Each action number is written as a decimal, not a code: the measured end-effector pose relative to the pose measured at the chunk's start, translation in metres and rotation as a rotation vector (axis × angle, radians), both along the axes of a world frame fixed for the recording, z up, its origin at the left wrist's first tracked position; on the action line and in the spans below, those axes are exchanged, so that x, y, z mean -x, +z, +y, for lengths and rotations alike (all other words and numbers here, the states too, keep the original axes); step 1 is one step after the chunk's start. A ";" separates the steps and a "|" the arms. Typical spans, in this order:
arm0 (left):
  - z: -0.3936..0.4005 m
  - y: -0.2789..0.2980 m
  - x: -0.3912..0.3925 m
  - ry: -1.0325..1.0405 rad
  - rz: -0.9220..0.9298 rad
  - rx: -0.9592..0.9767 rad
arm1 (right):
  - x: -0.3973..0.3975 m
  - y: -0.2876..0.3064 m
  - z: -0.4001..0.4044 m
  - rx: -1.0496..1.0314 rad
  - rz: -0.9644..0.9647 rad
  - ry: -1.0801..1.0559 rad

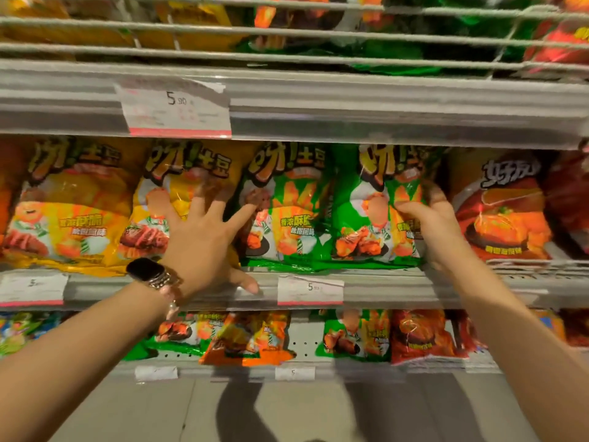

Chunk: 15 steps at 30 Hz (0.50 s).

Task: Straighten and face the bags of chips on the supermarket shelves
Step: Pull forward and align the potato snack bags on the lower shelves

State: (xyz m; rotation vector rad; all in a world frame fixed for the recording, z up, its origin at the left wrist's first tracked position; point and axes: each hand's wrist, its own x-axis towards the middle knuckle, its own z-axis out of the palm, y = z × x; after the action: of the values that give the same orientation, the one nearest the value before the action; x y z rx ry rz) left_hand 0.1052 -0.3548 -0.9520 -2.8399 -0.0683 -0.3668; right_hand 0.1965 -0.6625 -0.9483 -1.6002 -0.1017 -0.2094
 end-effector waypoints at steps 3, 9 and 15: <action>-0.003 0.003 0.002 0.020 0.009 -0.021 | -0.001 -0.002 -0.003 -0.032 0.002 0.002; -0.002 0.001 0.006 -0.062 -0.076 -0.052 | -0.003 -0.009 -0.009 0.062 -0.065 0.002; -0.001 0.004 0.010 -0.053 -0.007 -0.019 | 0.011 -0.019 0.001 0.210 -0.177 -0.156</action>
State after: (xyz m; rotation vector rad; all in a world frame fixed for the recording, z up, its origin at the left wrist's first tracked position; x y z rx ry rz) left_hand 0.0955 -0.3556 -0.9481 -2.8262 0.0089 -0.3861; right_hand 0.1851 -0.6612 -0.9673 -1.7982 -0.1393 -0.4752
